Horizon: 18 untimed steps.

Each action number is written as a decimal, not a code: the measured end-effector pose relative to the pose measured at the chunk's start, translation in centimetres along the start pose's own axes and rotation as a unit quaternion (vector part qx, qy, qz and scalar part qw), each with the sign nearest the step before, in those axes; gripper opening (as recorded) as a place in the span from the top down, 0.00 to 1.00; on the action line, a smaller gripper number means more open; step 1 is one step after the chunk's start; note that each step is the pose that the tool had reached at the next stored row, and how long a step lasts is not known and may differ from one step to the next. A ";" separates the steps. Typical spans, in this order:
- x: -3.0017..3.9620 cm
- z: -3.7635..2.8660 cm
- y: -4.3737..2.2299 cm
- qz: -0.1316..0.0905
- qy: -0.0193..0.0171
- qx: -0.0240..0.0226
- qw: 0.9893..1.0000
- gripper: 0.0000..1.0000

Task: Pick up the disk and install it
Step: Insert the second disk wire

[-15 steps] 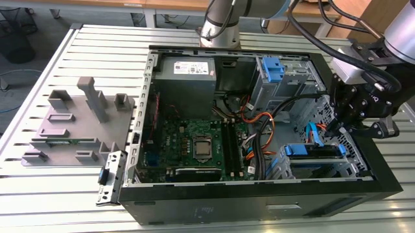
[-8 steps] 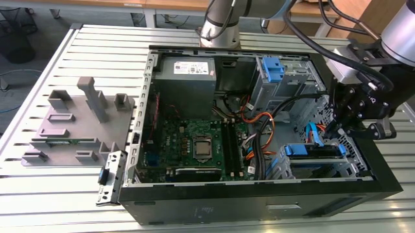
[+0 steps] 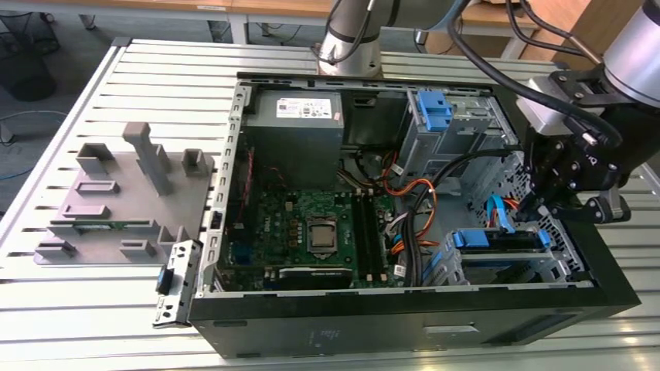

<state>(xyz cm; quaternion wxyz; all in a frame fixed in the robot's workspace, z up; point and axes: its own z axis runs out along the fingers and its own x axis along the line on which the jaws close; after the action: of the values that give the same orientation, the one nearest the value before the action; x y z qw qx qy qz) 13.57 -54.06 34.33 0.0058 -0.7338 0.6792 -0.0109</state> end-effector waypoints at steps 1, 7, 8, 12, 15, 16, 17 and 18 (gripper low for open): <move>0.02 0.00 0.05 0.000 0.000 0.002 1.000 0.84; 0.30 0.00 0.49 0.000 0.001 0.011 1.000 0.84; 0.37 0.00 0.55 0.000 0.001 0.012 1.000 0.84; 0.60 0.02 0.83 0.000 0.001 0.015 1.000 0.84; 0.79 0.05 1.01 0.000 0.001 0.018 1.000 0.84; 0.84 0.06 1.07 0.000 0.001 0.019 1.000 0.84; 0.88 0.08 1.13 0.000 0.001 0.020 1.000 0.84; 0.90 0.09 1.20 0.000 0.002 0.021 1.000 0.84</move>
<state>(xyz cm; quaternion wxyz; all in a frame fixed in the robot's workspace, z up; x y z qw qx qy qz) 12.44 -55.05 34.22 0.0200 -0.7335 0.6789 -0.0261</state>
